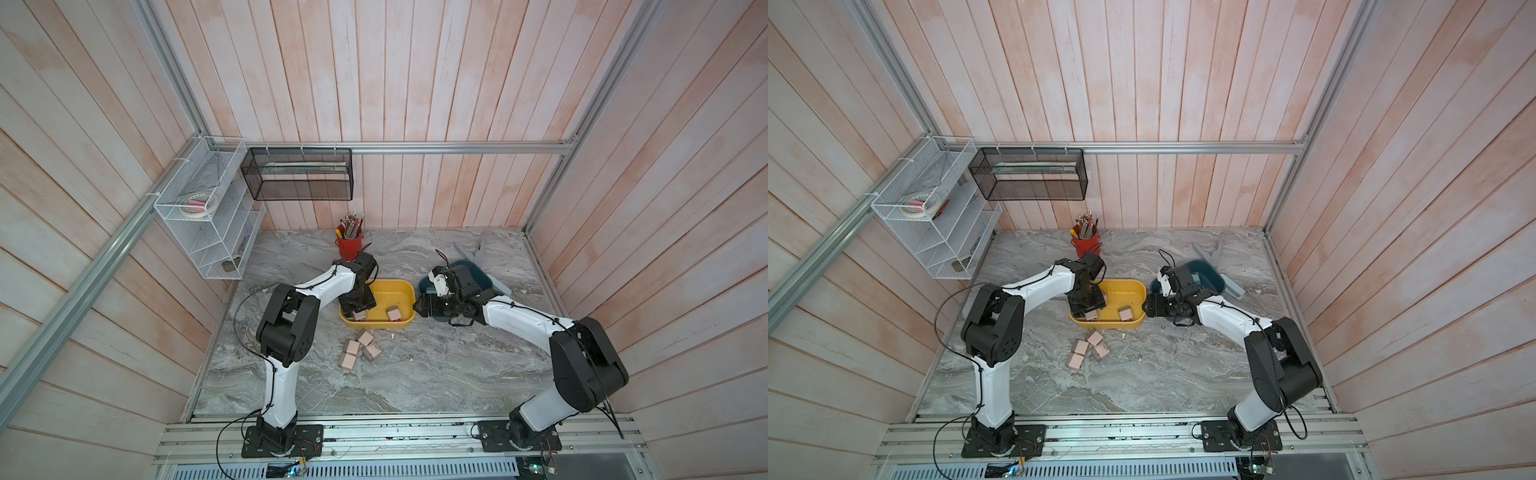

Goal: Place the plugs by color into the storage box
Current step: Place the plug in the storage box, then move the plug to the center of the board.

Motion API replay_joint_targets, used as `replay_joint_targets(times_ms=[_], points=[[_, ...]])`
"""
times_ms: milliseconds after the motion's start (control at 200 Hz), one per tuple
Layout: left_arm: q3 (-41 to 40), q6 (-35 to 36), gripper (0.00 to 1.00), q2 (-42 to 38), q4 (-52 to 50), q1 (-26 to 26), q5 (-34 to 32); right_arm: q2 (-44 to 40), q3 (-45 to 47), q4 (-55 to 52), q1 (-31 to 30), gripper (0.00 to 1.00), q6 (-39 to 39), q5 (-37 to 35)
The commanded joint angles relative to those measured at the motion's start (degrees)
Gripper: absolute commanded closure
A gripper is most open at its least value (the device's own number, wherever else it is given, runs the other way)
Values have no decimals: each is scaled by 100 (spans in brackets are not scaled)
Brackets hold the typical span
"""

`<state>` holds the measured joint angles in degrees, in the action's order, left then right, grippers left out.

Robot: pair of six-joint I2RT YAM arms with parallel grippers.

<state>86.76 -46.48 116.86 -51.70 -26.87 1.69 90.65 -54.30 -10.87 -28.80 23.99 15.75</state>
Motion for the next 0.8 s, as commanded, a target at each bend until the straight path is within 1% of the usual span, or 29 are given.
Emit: replay_joint_targets(times_ms=[0, 170, 305, 435, 565, 615, 680, 795], points=[[253, 96, 35, -444, -254, -11, 22, -143, 10, -10, -39, 22, 31, -63], [291, 98, 31, -1120, -556, -11, -207, -212, 35, 24, -63, 22, 18, -28], [-66, -13, 31, -1780, -666, -8, -284, -400, 11, 18, -242, 21, -82, -132], [-760, -217, 31, -2477, -675, 15, -254, -453, -167, -299, -854, 21, -317, -497], [-1606, -228, 31, -3118, -596, 116, -99, -380, -359, -605, -1651, 21, -250, -844], [-1908, -200, 31, -3338, -582, 179, -28, -309, -462, -712, -1939, 22, -141, -986], [-2220, -177, 31, -3625, -614, 255, 64, -184, -557, -841, -2153, 22, 176, -1142], [-2584, -217, 31, -4239, -790, 364, 144, -4, -573, -888, -2411, 21, 1101, -1310]])
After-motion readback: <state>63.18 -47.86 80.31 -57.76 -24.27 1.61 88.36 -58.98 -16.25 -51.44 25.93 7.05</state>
